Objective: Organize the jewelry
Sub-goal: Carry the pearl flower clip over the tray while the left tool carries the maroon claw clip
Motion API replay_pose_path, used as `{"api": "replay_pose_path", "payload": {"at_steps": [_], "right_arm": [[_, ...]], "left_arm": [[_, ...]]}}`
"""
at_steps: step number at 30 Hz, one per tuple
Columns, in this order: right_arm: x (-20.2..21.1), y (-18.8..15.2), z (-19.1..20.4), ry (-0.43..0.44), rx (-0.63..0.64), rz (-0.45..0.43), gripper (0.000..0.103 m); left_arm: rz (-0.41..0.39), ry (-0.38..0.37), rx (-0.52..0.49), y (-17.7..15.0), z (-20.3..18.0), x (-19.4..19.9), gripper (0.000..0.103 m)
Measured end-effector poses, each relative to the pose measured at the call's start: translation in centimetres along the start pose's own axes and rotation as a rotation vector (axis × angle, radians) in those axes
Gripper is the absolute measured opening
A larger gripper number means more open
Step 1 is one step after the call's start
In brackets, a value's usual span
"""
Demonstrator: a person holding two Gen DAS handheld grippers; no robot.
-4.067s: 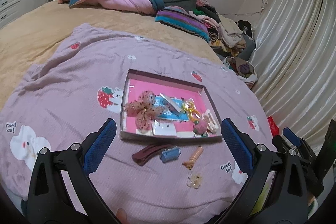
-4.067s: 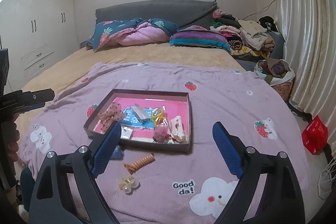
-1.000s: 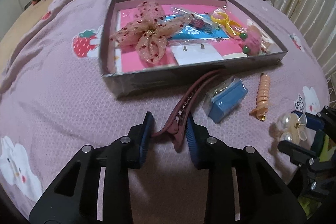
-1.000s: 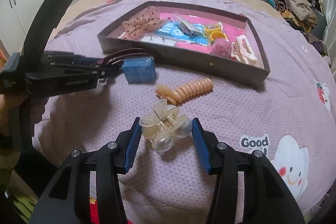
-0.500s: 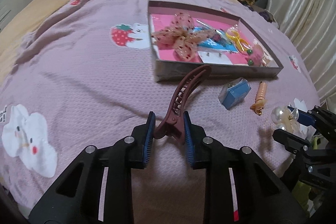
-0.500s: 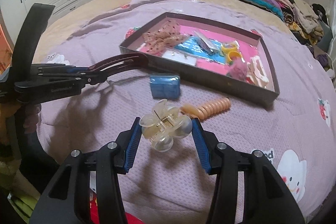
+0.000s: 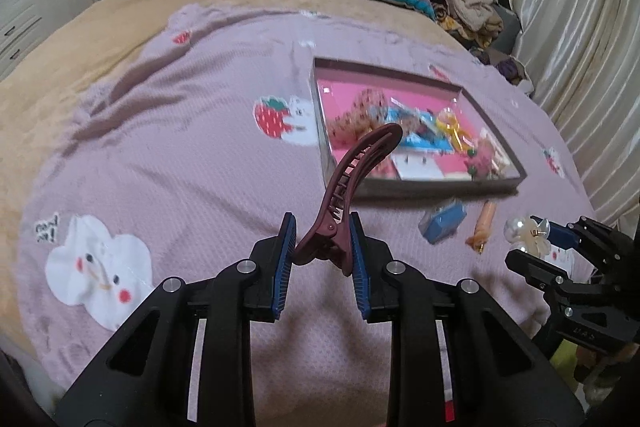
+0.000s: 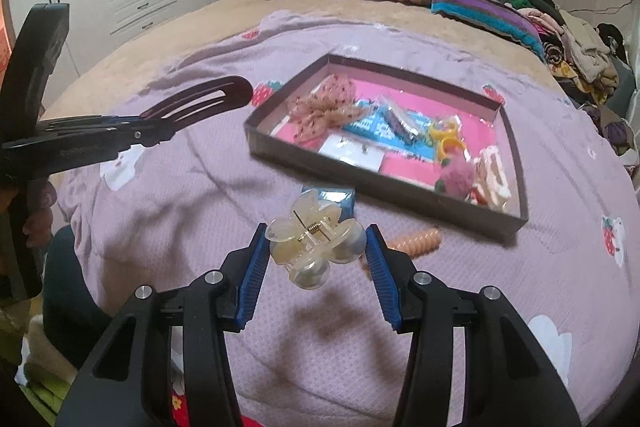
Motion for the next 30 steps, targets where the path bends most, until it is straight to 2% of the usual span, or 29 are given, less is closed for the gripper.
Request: {"api": "replay_pose_path", "payload": {"at_steps": [13, 30], "right_arm": [[0.6, 3.3, -4.0, -0.058, -0.046, -0.069, 0.047], [1.6, 5.2, -11.0, -0.178, -0.129, -0.134, 0.047]], "left_arm": [[-0.069, -0.015, -0.039, 5.9, -2.4, -0.5, 0.018], [-0.064, -0.081, -0.086, 9.1, -7.6, -3.7, 0.018]]}}
Point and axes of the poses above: each gripper's, at about its wrist camera, not at the fingertips, and x roughly against the way its jaws point, z to its left, y to its top, the point moved 2 cm from there along -x, roughly the way its jaws point, and after that the axes turned 4 degrees about -z, right-handed, at the moved point
